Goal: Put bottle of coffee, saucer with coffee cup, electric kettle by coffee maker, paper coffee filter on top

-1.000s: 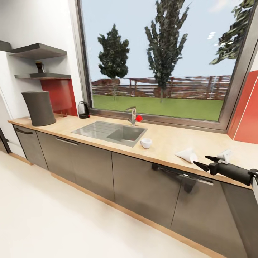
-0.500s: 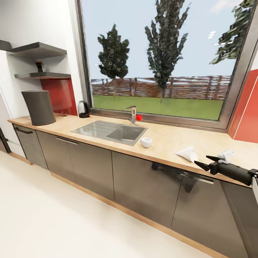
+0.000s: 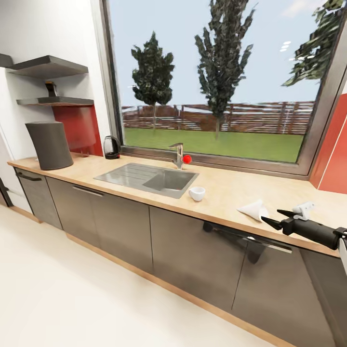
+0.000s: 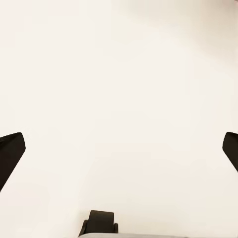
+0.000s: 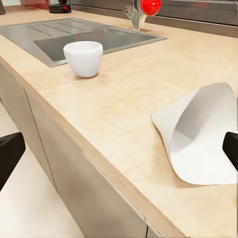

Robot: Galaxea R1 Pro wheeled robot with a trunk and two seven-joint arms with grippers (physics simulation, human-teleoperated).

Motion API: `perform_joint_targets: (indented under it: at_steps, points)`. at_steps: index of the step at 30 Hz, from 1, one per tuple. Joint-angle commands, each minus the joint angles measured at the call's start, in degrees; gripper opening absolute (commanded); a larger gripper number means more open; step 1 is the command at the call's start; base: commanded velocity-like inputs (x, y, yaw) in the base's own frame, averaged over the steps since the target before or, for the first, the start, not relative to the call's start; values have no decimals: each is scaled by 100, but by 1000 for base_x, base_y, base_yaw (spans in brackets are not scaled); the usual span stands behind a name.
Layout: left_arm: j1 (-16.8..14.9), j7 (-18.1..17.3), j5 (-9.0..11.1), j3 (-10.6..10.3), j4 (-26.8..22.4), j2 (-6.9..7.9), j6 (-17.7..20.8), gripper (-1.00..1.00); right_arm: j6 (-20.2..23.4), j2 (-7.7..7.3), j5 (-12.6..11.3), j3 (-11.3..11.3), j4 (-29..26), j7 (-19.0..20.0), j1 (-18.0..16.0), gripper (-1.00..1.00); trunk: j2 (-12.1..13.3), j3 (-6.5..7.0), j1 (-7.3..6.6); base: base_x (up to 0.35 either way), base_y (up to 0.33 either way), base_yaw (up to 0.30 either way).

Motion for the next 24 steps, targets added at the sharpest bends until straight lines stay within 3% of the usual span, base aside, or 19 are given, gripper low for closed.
perform_joint_targets:
  at_steps: [1,6,24]
  points:
    - [2,4,56,-10,-6,1,-7,100,44,1,-4,-7,-1,24,-4,100,-3,-5,1,117,-55,0]
    - [19,11,56,31,-3,-35,-24,100,36,123,4,-16,129,-5,-5,100,-3,-5,1,21,-10,0]
    - [19,11,56,35,-3,-65,-24,100,35,135,0,-49,259,-34,25,100,-3,-5,1,0,0,0]
